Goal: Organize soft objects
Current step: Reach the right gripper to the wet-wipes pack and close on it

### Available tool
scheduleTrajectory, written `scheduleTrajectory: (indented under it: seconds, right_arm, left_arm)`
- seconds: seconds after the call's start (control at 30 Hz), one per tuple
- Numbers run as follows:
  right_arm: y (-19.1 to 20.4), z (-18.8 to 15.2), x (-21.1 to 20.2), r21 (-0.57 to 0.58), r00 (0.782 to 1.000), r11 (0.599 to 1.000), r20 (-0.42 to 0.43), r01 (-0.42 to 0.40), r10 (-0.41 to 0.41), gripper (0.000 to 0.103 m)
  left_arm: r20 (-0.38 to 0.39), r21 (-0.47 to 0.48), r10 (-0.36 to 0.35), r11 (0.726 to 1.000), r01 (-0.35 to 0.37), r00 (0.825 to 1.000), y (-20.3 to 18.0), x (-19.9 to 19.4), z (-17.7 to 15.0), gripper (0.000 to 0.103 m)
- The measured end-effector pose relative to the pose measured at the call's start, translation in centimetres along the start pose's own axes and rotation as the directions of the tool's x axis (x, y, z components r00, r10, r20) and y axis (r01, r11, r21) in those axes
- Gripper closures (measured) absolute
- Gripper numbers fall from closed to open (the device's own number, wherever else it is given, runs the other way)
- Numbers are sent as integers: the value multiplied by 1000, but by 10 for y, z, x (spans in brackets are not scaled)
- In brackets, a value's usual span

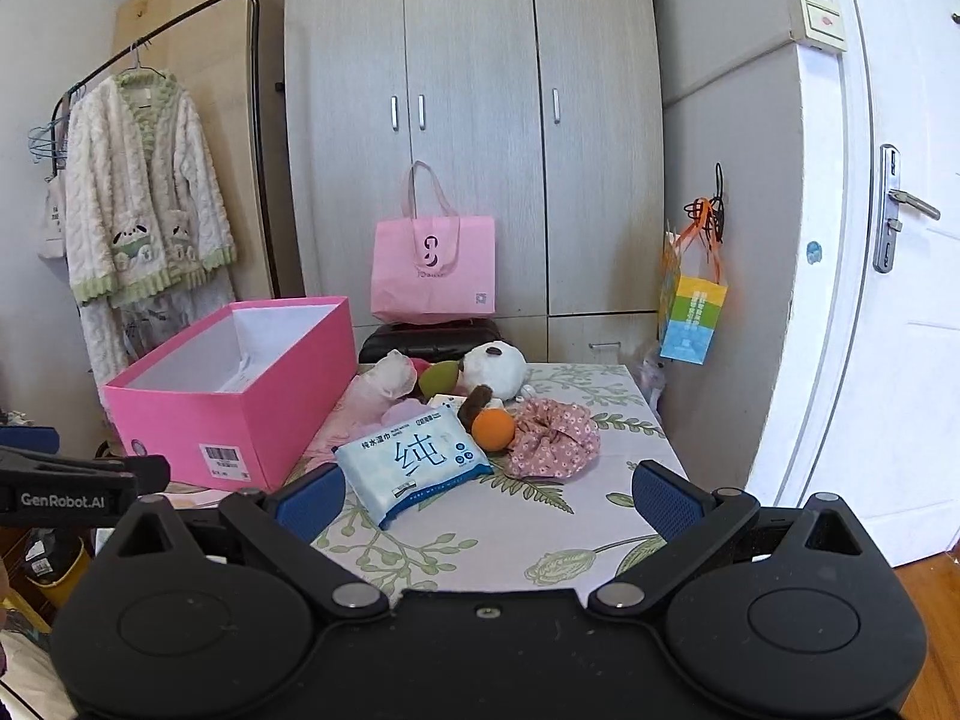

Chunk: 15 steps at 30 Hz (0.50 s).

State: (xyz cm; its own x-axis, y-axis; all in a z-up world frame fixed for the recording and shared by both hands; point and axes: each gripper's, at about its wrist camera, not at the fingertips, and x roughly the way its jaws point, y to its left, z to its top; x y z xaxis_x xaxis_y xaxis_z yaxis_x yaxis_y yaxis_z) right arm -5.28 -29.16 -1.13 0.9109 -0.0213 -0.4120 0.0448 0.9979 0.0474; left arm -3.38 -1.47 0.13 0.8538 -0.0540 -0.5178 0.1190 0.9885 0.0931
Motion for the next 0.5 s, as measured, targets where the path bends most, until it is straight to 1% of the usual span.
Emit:
scheduleTrajectory:
  seconds: [0.07, 0.13, 0.17, 0.23, 0.3, 0.4, 0.47, 0.5]
  right_arm:
    - [1, 1, -1, -7, 1000, 1000, 1, -6, 6, 0]
    - [4, 6, -5, -45, 999, 999, 28, -16, 17, 0]
    - [5, 10, -6, -75, 999, 997, 44, -29, 32, 0]
    - [5, 20, -8, -108, 996, 992, 53, -69, 75, 0]
    - [2, 28, -8, -116, 989, 987, 85, -110, 120, 0]
    - [-3, 33, 1, -156, 974, 975, 137, -158, 179, 0]
    - [-4, 32, 11, -201, 964, 964, 164, -174, 209, 0]
    - [-5, 31, 20, -222, 966, 962, 163, -160, 199, 0]
  left_arm:
    - [-1, 6, -4, 1000, 4, 1000, 0, 0, 2, 0]
    - [11, 34, -36, 999, 35, 999, -1, -1, 7, 0]
    - [22, 45, -47, 998, 46, 999, -1, -3, 12, 0]
    - [45, 46, -45, 998, 43, 998, 0, -5, 20, 0]
    - [63, 35, -64, 997, 62, 996, 1, -5, 28, 0]
    - [74, -19, -136, 990, 137, 988, 5, 0, 39, 0]
    - [74, -52, -144, 988, 148, 987, 7, 7, 44, 0]
    - [73, -58, -142, 988, 146, 987, 6, 14, 48, 0]
